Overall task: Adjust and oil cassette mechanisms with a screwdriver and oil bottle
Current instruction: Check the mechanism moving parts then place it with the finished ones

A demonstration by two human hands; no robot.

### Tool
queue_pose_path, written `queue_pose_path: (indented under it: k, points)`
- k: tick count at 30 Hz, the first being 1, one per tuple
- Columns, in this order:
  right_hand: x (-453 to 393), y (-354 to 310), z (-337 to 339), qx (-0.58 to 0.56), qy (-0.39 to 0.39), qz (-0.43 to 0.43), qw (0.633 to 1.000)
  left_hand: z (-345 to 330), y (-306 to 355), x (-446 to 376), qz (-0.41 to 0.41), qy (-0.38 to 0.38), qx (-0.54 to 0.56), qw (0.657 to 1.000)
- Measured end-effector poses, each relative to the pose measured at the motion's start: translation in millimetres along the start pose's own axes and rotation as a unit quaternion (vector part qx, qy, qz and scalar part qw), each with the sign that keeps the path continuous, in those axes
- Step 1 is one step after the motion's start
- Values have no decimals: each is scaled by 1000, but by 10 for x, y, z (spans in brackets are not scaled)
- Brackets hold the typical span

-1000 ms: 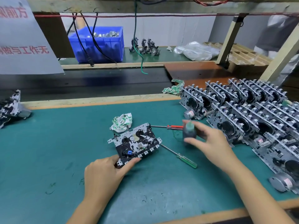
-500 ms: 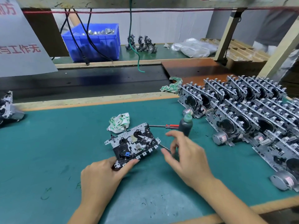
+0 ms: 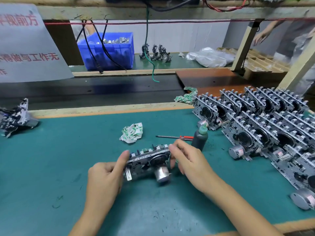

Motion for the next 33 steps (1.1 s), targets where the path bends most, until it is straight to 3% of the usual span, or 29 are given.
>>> queue_pose_path:
  k: [3,7,11,14,17,21,33]
  points:
    - [99,33,-41,6,-20,-6,1000,-19,-14,-15,28,-14,37,999]
    - [183,79,3,61,11,14,998,-112,-50,39,42,-49,46,997]
    - [195,-66,35,175,37,97,979,61,20,11,-53,-9,-116,992]
    - [159,-68,-108,96,-36,93,990,210,185,-20,-107,44,-79,990]
    - [134,-107,-170,28,-62,102,993,91,417,-17,-148,-26,57,987]
    - [116,-125,-165,10,-60,94,994,-179,673,84,-225,-121,33,966]
    - [95,-161,-113,40,-39,97,994,-294,641,100,-241,-154,50,957]
Point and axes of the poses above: each hand's wrist, its own x-axis away from the middle knuckle, its own z-axis out of the back of the hand, y = z × x, the point moved 9 cm from there along -x, towards the middle knuckle, and after that the axes turned 4 degrees about y, right-handed, at the moved point
